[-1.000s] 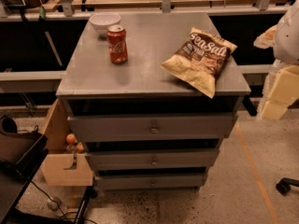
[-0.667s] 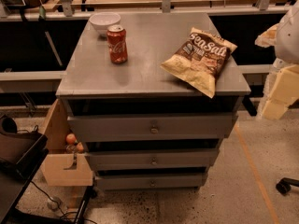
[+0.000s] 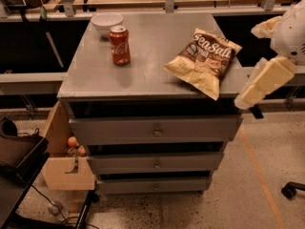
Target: Pick coke can
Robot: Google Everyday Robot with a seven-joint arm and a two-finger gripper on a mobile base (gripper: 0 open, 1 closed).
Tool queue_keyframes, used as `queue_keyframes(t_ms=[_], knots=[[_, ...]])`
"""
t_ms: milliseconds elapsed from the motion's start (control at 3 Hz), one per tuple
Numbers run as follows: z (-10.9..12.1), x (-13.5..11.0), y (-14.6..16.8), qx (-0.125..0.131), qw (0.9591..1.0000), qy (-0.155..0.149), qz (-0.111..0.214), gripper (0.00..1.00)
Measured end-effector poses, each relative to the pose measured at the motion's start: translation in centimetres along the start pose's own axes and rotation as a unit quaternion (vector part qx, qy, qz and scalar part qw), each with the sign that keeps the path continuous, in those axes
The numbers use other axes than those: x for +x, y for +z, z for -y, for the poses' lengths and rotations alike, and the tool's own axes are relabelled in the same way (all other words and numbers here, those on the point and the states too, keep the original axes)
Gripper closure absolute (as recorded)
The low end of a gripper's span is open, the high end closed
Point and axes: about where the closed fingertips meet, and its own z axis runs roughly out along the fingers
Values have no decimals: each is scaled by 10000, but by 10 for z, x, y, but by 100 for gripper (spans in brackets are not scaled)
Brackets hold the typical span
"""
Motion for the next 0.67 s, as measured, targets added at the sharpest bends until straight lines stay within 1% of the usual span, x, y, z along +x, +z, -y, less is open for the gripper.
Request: queue_keyframes(t_ms=[333, 667], knots=[[42, -51, 28, 196, 9888, 204, 1462, 0], [78, -105, 53, 274, 9574, 404, 2845, 0]])
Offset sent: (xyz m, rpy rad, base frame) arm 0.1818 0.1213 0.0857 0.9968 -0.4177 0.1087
